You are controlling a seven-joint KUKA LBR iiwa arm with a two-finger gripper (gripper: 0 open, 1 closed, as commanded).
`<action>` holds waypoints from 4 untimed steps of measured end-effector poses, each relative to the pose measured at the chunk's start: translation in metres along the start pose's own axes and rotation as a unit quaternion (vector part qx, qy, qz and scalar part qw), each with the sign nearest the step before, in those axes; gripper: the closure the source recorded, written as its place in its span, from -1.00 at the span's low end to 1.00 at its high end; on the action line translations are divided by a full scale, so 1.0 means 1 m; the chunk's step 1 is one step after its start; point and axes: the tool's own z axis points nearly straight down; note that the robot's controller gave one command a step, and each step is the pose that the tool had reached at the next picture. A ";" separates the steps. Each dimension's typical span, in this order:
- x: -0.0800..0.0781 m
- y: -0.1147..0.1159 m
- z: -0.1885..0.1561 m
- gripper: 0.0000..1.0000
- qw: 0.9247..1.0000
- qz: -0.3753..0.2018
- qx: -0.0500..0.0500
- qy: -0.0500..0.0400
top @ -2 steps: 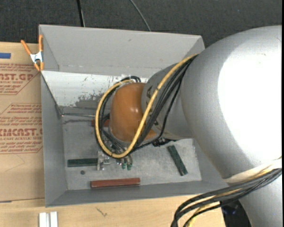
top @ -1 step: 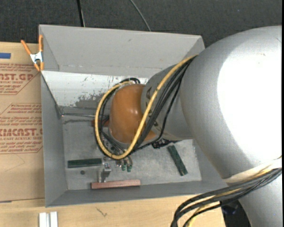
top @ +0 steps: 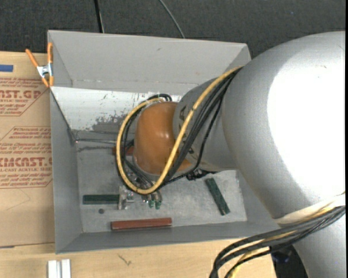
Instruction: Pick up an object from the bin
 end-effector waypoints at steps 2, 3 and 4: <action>-0.019 0.041 0.002 1.00 1.000 -0.009 0.007 0.009; -0.023 0.072 -0.014 1.00 1.000 0.008 0.003 0.011; -0.027 0.067 -0.054 1.00 0.999 -0.033 0.004 0.012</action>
Offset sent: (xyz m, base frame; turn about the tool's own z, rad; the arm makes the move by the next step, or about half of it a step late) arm 0.0310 0.0769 -0.0043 -0.0387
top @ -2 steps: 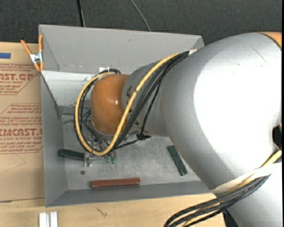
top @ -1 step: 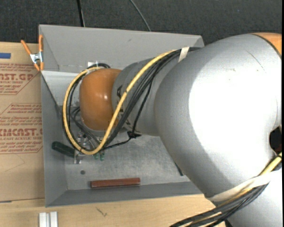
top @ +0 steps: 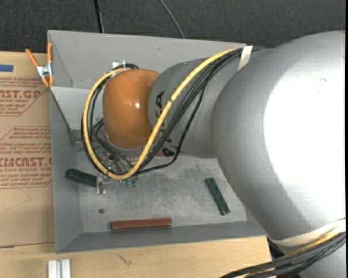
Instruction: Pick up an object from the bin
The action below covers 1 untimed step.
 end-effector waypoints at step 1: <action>0.005 0.002 -0.033 1.00 1.000 0.004 0.002 0.005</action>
Offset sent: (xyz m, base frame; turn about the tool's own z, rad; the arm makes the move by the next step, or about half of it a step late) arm -0.0148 0.0088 0.0683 -0.0046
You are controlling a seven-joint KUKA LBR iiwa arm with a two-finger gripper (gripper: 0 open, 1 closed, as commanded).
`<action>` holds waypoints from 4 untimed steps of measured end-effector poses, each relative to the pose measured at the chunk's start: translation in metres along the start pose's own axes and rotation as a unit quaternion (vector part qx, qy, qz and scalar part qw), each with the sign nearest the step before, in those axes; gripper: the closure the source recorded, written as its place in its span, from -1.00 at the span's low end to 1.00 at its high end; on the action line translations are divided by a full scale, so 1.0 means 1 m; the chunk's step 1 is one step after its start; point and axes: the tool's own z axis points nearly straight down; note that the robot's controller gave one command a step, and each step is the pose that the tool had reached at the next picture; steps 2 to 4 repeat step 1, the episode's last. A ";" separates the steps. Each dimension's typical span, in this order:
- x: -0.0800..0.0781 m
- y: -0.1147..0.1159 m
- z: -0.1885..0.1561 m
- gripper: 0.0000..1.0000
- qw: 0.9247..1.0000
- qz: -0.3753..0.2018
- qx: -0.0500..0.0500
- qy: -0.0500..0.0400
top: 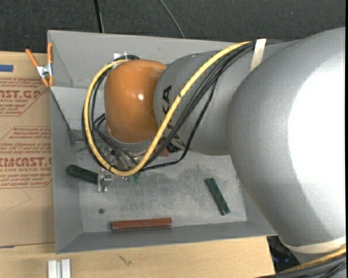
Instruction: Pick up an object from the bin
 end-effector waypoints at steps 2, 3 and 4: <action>0.010 0.008 -0.037 1.00 1.000 -0.007 -0.003 -0.007; 0.010 0.008 -0.037 1.00 1.000 -0.007 -0.003 -0.007; 0.010 0.008 -0.037 1.00 1.000 -0.007 -0.003 -0.007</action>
Offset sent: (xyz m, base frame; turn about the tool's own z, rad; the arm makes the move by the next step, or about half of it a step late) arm -0.0043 -0.0040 0.0709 -0.0253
